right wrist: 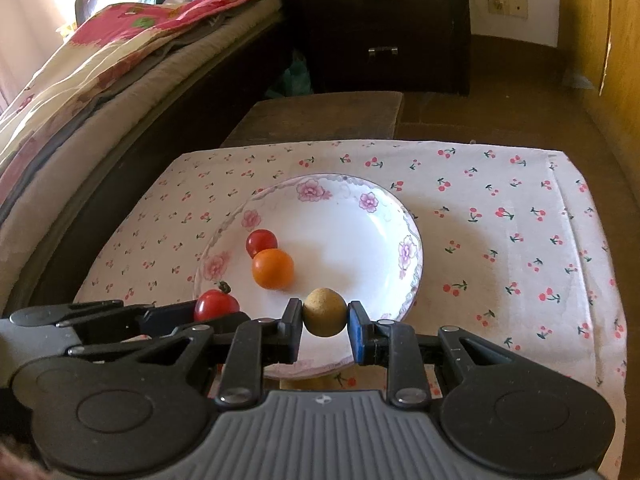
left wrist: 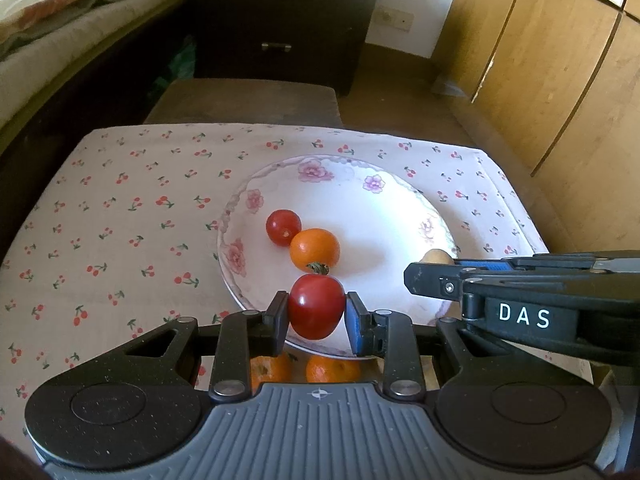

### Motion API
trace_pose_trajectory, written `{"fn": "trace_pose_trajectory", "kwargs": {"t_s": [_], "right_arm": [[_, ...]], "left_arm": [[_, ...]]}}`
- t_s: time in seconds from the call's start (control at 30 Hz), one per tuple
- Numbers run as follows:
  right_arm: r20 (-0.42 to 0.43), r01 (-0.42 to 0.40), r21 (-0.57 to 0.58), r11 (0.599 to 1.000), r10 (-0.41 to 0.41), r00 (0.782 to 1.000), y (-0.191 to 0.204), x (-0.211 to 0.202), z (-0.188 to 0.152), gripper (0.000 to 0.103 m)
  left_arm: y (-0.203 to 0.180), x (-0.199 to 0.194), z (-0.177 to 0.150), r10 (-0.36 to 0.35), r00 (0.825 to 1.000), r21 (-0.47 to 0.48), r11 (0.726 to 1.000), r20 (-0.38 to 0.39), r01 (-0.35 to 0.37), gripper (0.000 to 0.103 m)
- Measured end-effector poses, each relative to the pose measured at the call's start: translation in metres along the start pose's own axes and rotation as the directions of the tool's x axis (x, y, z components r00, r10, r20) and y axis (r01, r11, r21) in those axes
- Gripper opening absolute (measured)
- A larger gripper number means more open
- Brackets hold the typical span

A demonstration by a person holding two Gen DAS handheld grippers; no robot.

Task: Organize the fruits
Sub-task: 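Carry the red tomato and tan fruit with both tools over the white bowl, then open the left tool to drop the red tomato into the bowl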

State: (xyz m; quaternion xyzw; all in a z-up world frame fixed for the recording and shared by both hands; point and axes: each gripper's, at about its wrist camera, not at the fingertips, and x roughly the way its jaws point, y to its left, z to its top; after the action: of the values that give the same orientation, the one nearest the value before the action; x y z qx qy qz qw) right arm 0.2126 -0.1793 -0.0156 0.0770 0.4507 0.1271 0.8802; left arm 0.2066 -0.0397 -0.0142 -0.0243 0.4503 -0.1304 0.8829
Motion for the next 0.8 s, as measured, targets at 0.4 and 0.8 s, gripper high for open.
{"fn": "trace_pose_trajectory", "kwargs": {"t_s": [0.4,0.8], "right_arm": [[-0.008,0.009,-0.014,1.0,-0.009,1.0,0.0015,0.009,0.002,0.027],[0.008,0.016,-0.019,1.0,-0.015,1.0,0.0026,0.0059,0.0018,0.027]], "left_arm": [[0.0031,0.0069,0.001,0.021,1.0,-0.006,1.0,-0.004,-0.021,0.036],[0.0049,0.0005,0.003,0.023,1.0,-0.022,1.0,0.014,-0.022,0.041]]}}
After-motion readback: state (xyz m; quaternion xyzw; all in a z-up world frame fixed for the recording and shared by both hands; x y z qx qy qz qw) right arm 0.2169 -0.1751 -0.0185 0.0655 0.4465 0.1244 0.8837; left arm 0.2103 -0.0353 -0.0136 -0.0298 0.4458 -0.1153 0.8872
